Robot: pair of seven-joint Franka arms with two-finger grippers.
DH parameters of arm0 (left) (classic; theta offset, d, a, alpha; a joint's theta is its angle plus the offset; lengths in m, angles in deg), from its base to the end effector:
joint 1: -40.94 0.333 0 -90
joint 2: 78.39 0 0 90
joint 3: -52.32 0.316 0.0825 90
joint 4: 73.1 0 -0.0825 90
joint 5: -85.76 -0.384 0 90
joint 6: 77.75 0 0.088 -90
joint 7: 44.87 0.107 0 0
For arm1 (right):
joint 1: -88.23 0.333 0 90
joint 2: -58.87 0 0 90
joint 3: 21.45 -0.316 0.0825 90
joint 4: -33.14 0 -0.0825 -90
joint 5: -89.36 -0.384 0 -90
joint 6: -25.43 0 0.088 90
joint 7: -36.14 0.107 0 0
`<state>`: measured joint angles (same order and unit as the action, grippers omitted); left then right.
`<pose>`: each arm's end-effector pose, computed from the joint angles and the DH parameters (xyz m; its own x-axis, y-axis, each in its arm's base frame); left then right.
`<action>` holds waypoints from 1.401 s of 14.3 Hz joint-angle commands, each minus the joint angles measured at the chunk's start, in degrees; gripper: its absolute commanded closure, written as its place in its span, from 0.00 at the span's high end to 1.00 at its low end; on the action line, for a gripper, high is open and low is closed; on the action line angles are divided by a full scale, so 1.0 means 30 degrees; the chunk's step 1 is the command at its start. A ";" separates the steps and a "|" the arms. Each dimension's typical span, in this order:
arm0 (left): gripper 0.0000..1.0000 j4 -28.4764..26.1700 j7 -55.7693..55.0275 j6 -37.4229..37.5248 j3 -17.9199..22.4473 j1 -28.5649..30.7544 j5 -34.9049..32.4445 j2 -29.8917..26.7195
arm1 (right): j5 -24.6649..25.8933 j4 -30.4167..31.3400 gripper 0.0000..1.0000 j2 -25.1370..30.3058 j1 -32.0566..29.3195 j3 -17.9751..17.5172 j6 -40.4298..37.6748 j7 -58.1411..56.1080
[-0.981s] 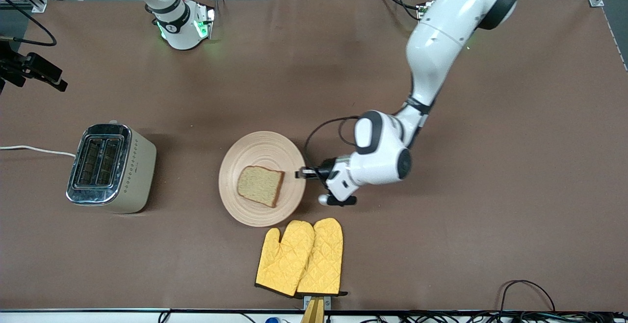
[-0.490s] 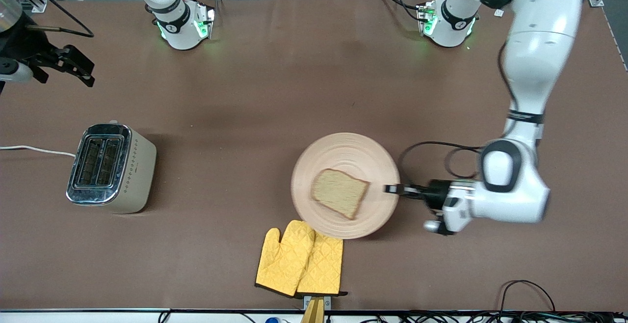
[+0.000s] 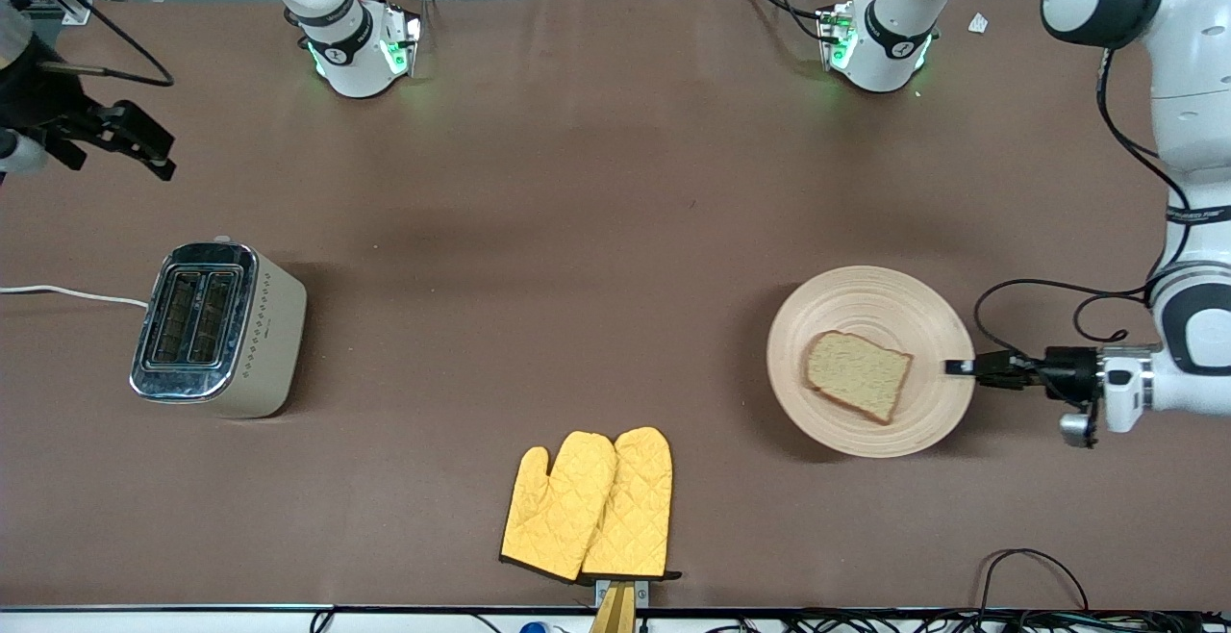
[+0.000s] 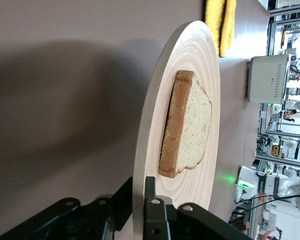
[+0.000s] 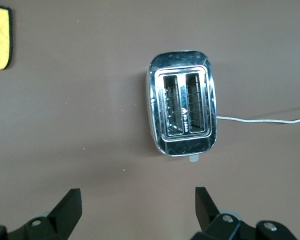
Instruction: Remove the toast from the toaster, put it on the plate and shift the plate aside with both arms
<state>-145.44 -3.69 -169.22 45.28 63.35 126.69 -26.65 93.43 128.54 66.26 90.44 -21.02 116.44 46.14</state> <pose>0.6856 0.1383 0.2105 0.9812 -0.1929 -0.0021 -0.1093 -0.5649 0.8179 0.5155 0.0083 0.6508 0.9879 -0.1414 0.0636 -0.1452 -0.9876 0.0598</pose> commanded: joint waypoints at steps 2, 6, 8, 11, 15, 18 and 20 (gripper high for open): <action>0.01 0.0119 0.1391 0.0549 -0.0292 0.1140 0.0037 0.0974 | -0.1300 -0.1536 1.00 -0.1173 -0.0327 0.1441 -0.0307 -0.0227; 0.02 0.0148 0.1567 0.0343 -0.0292 0.1435 0.0125 0.2000 | -0.1301 -0.1566 1.00 -0.1175 -0.0269 0.1442 -0.0685 -0.0139; 0.22 0.0148 0.1654 0.0343 -0.0292 0.1522 0.0125 0.1973 | -0.1301 -0.1595 1.00 -0.1174 -0.0210 0.1383 -0.1214 -0.0022; 1.00 0.0207 0.1773 0.0343 -0.0321 0.1582 0.0096 0.1739 | -0.1301 -0.1595 1.00 -0.1174 -0.0473 0.1471 -0.1798 -0.0081; 1.00 0.2399 0.1713 0.0373 -0.0438 0.0271 -0.3553 0.0571 | -0.1184 -0.1770 1.00 -0.1903 -0.0505 0.1413 -0.1131 0.0095; 1.00 0.2609 0.0229 -0.0152 -0.0321 -0.1809 -0.6132 -0.2265 | -0.1330 -0.2210 1.00 -0.2667 -0.0415 0.1354 -0.0249 -0.0168; 1.00 0.2580 -0.1851 -0.0272 -0.0321 -0.3768 -0.8941 -0.4491 | -0.1301 -0.2211 1.00 -0.2902 -0.0270 0.1354 -0.0190 -0.0052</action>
<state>-135.35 -4.90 -169.27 43.21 57.49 106.87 -32.49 90.17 123.44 58.82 89.44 -16.78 116.11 45.63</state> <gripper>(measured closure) 0.000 0.000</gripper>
